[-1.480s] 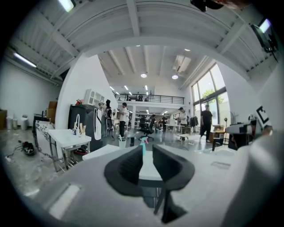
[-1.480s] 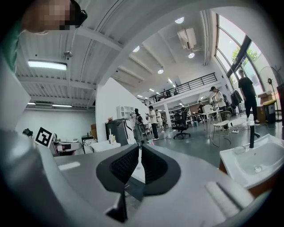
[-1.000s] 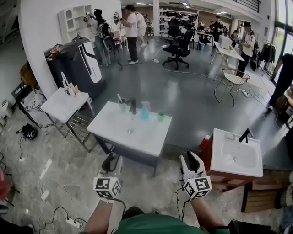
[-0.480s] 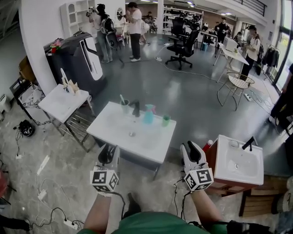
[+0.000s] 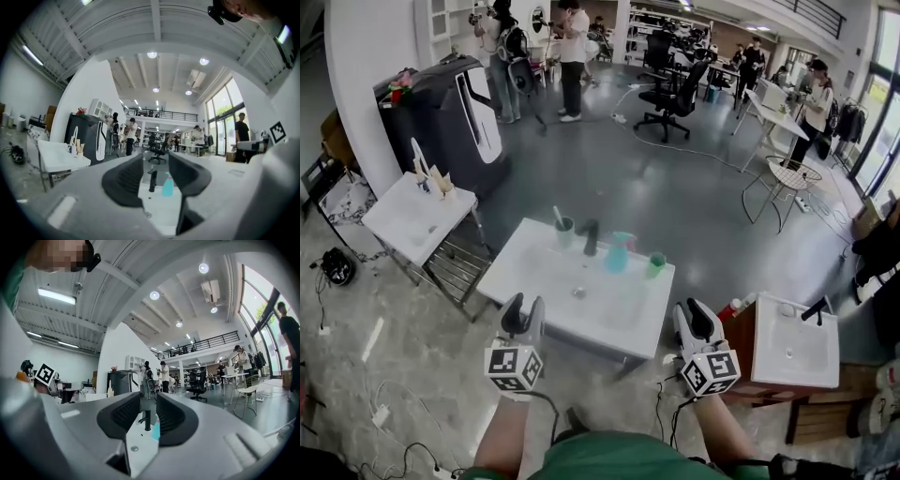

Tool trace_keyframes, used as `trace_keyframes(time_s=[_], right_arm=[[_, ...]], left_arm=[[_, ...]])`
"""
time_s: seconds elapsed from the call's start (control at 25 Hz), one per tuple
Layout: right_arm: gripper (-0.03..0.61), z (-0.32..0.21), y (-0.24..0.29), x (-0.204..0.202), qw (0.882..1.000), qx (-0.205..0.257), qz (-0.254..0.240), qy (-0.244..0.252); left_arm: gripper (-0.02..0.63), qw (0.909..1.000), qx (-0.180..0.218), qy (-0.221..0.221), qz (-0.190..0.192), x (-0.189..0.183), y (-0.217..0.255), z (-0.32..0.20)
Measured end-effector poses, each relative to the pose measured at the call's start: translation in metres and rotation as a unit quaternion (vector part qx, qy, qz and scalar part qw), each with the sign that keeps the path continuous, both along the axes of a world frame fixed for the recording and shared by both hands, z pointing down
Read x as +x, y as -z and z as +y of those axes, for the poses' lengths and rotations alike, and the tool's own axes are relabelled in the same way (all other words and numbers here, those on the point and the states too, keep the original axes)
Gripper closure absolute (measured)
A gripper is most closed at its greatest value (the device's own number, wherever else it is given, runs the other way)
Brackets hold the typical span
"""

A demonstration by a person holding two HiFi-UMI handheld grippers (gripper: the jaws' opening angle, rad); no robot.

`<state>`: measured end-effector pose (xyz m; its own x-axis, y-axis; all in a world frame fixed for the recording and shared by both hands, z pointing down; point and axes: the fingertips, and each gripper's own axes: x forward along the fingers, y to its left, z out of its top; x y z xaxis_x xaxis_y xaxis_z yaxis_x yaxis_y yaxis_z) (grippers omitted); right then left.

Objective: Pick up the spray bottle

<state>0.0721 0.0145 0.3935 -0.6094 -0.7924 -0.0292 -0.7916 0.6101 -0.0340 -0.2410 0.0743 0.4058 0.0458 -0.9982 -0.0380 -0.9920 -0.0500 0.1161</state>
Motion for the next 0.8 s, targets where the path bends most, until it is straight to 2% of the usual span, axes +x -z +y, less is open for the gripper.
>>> trace_keyframes(time_s=[0.24, 0.36, 0.56, 0.8], right_arm=[[0.472, -0.033, -0.013, -0.056, 1.0, -0.024, -0.01, -0.014], [0.472, -0.046, -0.019, -0.075, 0.999, -0.031, -0.007, -0.018], [0.472, -0.067, -0.031, -0.093, 0.999, -0.044, 0.0, -0.019], [0.472, -0.101, -0.039, -0.096, 0.998, -0.055, -0.008, -0.025]], left_arm=[[0.442, 0.9998, -0.01, -0.011, 0.015, -0.06, -0.016, -0.036], [0.445, 0.9995, -0.015, -0.014, 0.022, -0.078, -0.024, -0.052], [0.446, 0.9988, -0.027, -0.026, 0.03, -0.089, -0.038, -0.08], [0.448, 0.9983, -0.039, -0.036, 0.022, -0.087, -0.042, -0.115]])
